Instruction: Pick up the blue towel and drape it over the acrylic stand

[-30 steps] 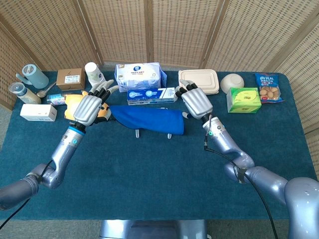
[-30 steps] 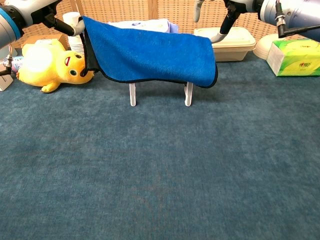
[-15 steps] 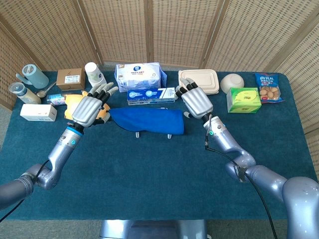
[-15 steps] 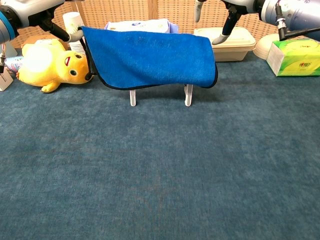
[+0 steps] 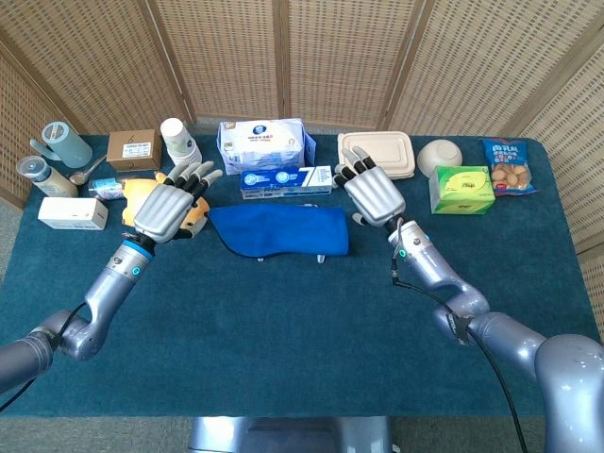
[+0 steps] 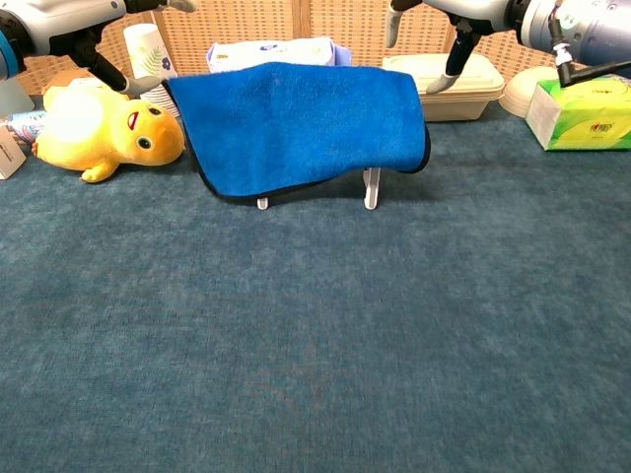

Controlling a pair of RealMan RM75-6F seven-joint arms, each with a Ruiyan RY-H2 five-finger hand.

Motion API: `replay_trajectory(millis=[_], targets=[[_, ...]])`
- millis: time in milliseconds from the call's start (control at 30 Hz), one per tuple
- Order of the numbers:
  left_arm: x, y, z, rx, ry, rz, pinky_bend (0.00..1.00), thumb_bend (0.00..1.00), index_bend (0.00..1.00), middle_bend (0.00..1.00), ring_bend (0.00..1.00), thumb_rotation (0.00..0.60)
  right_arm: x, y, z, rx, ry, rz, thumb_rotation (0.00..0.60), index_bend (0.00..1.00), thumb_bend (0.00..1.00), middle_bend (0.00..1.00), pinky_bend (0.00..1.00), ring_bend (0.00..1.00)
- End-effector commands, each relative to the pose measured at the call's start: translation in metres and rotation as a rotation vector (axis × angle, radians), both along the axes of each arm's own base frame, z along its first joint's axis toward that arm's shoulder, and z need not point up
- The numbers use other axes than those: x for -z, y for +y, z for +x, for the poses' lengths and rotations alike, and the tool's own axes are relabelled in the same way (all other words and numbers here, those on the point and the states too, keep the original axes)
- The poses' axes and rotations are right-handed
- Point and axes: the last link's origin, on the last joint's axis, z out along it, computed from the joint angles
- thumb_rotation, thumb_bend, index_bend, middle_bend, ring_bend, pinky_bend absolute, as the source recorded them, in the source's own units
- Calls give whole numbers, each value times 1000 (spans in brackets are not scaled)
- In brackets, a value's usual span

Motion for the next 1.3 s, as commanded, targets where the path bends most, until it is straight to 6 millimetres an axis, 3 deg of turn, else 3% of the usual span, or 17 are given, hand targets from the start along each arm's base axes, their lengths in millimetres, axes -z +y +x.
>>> replay_trajectory(millis=[33,833,1300], targets=[[-3,-1,0,-6,22,-7,0,499,0,0,0,600,-1,0,-1,-9,24,-3,600,340,0,251,83,29],[-34,-22,-11,-30,-7,32,0,487,0,0,0,600,-12,8,-25,-68,221,-35,600,223,0,209,50,0],[-60,-58,-25,-95,-118,34,0,487,0,0,0,600,-39,26,-60,-40,217,-76,600,223,0,208,48,0]])
